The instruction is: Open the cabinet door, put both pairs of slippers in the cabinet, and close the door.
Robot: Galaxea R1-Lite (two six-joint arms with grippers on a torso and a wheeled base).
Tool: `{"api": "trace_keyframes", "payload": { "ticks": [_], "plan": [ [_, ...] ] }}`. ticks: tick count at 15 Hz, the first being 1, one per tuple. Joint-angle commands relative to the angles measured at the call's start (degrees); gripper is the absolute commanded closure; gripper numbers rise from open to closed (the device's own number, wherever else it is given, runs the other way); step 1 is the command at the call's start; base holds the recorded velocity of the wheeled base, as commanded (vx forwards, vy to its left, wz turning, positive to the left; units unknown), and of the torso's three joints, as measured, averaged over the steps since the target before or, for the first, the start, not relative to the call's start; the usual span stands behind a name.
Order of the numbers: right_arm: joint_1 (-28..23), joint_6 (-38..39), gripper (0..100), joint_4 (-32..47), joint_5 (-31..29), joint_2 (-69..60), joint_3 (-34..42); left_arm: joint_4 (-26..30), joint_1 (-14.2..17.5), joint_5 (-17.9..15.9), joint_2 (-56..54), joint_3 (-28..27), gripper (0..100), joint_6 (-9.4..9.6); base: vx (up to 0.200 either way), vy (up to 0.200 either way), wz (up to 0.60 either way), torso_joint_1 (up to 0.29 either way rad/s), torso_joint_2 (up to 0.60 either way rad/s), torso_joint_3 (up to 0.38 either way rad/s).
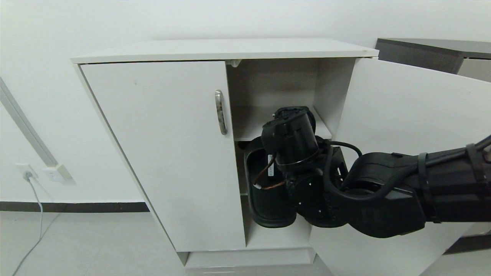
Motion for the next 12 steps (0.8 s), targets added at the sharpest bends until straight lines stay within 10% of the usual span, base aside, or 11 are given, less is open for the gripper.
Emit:
{"api": "trace_keyframes", "payload": {
  "ticks": [1, 12],
  "plan": [
    [-0.01, -0.04, 100, -0.02, 0.04, -0.18, -0.18, -0.01, 0.01, -0.01, 0.07, 0.01, 100, 0.00, 0.200, 0.000, 0.00, 0.007, 0.01, 0.007],
    [-0.27, -0.74, 100, -0.28, 0.04, 0.70, -0.44, -0.01, 0.01, 0.08, 0.07, 0.01, 100, 0.00, 0.145, 0.000, 0.00, 0.000, 0.00, 0.003]
  ]
}}
